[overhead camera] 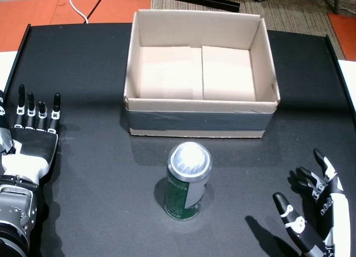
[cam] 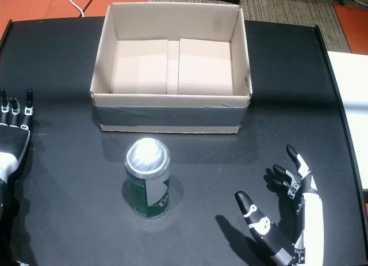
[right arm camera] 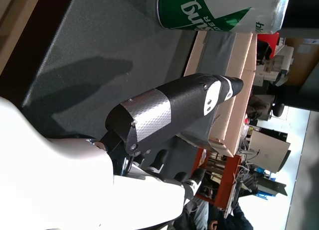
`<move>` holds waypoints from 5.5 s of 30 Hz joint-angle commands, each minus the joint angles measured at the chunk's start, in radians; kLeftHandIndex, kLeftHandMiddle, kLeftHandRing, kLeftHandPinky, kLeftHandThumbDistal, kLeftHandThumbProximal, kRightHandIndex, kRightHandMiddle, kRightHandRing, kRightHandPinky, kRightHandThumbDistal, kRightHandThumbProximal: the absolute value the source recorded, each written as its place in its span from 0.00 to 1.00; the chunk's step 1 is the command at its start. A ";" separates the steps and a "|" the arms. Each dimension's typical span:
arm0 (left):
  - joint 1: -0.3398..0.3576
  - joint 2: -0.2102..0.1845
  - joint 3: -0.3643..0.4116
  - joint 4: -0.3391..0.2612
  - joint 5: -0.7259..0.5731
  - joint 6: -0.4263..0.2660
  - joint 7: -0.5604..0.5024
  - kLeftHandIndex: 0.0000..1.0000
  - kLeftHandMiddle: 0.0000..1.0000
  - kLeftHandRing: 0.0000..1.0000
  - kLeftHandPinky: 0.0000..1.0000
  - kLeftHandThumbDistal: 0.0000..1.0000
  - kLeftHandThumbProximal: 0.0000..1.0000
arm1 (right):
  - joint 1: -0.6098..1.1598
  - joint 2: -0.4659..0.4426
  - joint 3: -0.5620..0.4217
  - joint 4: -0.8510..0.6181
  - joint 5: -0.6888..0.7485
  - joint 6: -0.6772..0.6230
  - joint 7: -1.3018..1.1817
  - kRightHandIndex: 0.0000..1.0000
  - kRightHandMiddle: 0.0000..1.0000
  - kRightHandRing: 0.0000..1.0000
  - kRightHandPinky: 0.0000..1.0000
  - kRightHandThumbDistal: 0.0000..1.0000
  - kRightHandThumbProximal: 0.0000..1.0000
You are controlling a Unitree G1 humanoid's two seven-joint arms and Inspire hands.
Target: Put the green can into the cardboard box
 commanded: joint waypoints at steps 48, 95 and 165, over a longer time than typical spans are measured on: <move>0.012 -0.031 0.001 0.005 0.007 -0.019 0.029 0.54 0.27 0.34 0.47 0.62 0.62 | -0.308 -0.118 0.293 0.011 -0.283 0.101 0.102 0.86 0.90 0.94 0.99 1.00 0.48; -0.002 -0.042 0.002 0.005 0.005 -0.052 0.075 0.58 0.31 0.44 0.60 0.57 0.72 | -0.477 0.040 0.008 0.086 0.164 0.720 0.979 0.30 0.29 0.31 0.36 0.68 0.04; -0.023 -0.074 0.025 0.003 -0.016 -0.038 0.151 0.56 0.32 0.41 0.63 0.60 0.71 | -1.212 -0.148 0.163 0.084 -0.225 0.507 0.015 0.08 0.09 0.14 0.25 0.56 0.04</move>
